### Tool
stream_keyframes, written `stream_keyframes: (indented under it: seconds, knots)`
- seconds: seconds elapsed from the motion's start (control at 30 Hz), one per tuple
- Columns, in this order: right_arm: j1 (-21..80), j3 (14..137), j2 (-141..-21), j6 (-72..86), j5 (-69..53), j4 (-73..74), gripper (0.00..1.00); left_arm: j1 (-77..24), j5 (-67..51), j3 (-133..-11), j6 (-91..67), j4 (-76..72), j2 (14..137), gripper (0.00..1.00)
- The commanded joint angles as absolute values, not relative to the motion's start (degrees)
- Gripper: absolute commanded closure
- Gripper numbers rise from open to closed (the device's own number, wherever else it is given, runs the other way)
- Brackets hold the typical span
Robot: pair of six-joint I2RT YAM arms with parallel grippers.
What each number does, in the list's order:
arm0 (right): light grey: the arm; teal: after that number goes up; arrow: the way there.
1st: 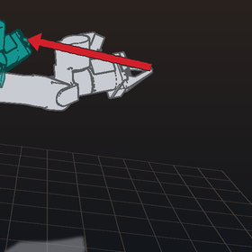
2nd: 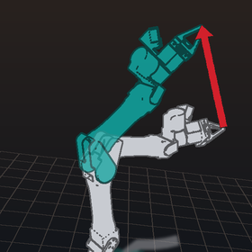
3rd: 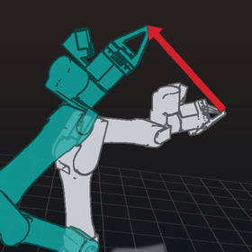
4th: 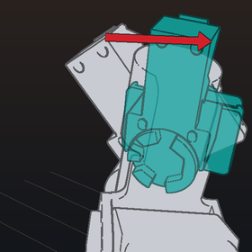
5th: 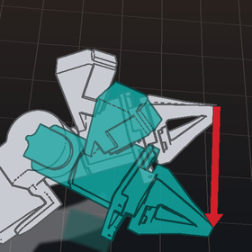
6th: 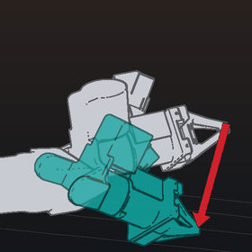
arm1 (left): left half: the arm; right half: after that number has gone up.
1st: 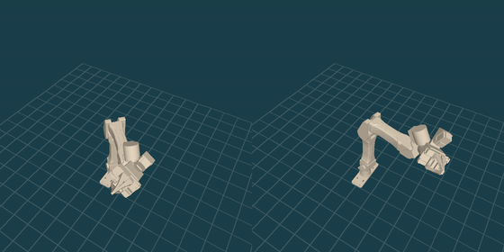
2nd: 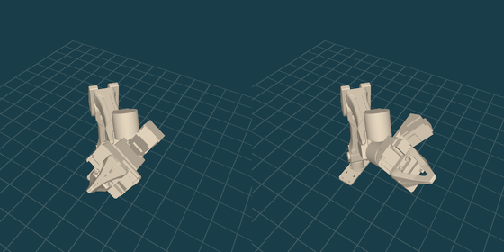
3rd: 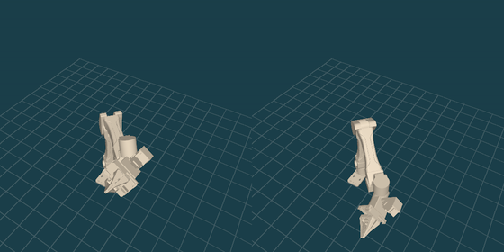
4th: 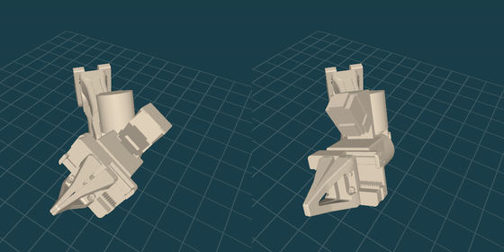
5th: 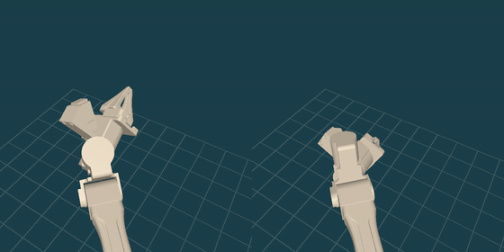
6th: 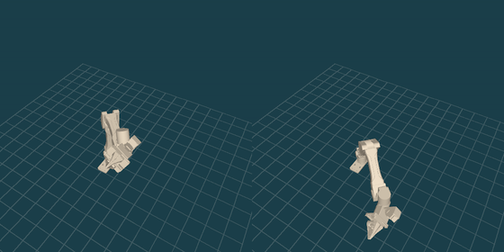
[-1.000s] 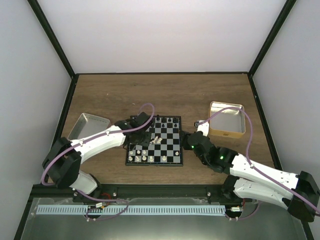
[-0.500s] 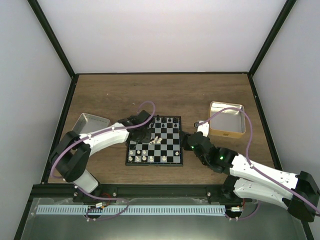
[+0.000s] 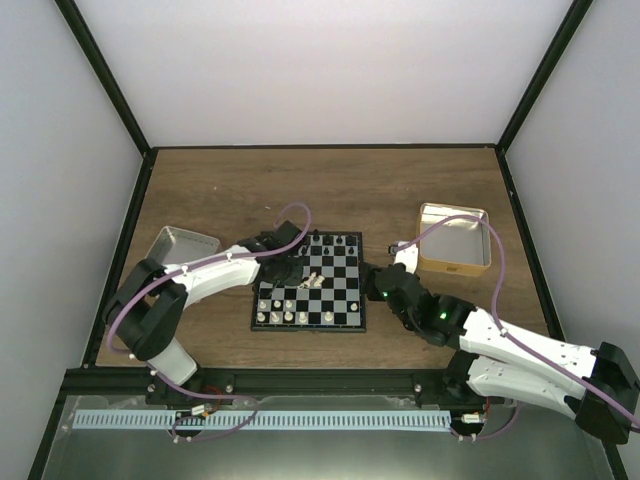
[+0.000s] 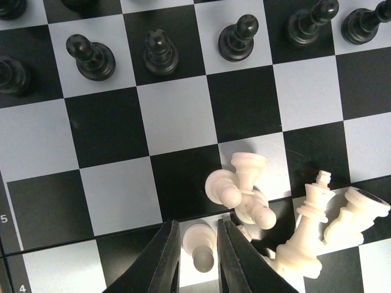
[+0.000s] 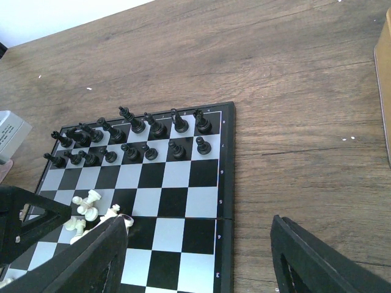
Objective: Set up the chess pieces on the board
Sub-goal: Pick up the chess piece from the chessboard.
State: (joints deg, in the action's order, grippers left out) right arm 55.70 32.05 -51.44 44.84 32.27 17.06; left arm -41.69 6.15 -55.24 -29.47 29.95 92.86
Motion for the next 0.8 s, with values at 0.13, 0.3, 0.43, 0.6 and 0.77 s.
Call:
stream_keyframes:
  seconds: [0.13,0.3,0.43,0.6,0.77]
  knots:
    - [55.34,32.23,-51.06,44.97,33.57,15.99,0.34,-41.46,4.93,-54.14,-28.0,28.09,94.11,0.81]
    - [55.35,32.34,-50.83,45.0,33.56,16.16,0.36,-41.48,3.38,-53.98,-26.66,27.22,94.02,0.87]
    - [55.34,32.22,-49.9,45.0,33.9,16.11,0.38,-41.64,3.8,-54.13,-25.95,27.99,92.25,0.89]
    - [55.34,32.09,-49.31,44.94,34.02,16.04,0.38,-41.93,4.25,-54.14,-25.8,30.23,88.32,0.89]
    - [55.31,32.1,-49.39,45.29,33.92,15.87,0.38,-43.27,6.01,-54.28,-24.52,32.73,84.38,0.89]
